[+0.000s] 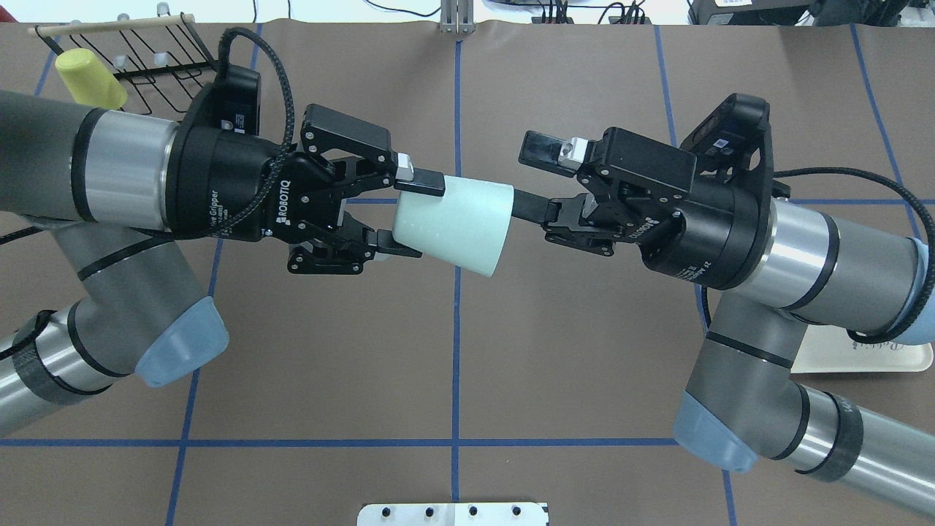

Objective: Left arm grabs green cup and hands to right arm on tray

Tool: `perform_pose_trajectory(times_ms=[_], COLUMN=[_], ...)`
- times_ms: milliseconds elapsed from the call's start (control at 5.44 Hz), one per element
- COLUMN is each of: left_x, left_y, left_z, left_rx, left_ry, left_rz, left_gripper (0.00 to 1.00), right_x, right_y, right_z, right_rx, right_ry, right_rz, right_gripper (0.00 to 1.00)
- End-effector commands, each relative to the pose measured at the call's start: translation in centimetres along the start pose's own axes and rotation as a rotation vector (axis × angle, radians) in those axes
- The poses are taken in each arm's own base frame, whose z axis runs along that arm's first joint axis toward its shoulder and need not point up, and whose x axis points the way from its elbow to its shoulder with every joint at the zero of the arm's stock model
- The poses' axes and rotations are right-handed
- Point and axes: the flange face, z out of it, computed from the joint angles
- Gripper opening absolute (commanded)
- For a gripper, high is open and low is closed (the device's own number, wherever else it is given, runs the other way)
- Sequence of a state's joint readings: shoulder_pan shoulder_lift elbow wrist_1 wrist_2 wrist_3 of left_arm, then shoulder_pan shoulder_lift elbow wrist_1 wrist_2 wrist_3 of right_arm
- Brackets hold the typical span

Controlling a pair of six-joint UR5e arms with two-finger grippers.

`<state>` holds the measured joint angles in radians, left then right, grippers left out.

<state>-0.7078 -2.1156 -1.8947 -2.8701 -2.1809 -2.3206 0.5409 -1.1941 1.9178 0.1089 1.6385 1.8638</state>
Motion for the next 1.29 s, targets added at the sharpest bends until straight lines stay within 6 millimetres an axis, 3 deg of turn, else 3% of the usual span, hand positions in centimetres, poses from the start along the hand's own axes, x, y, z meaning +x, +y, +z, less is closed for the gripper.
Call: perform_pose_trajectory(times_ms=[0, 368, 1103], left_x=[0.1, 0.2, 0.2], left_y=[0.2, 0.2, 0.3], left_z=[0.0, 0.2, 0.2], left_rx=[-0.003, -0.003, -0.006], left_ry=[0.004, 0.006, 0.006], left_rz=[0.0, 0.001, 0.001], left_gripper=[0.0, 0.0, 0.0], right_x=[0.4, 0.2, -0.5], right_y=[0.1, 0.5, 1.8], right_z=[0.2, 0.2, 1.4], right_rx=[0.002, -0.006, -0.034], right_ry=[0.008, 0.005, 0.056], right_rz=[0.005, 0.011, 0.025], right_gripper=[0.9, 0.89, 0.72])
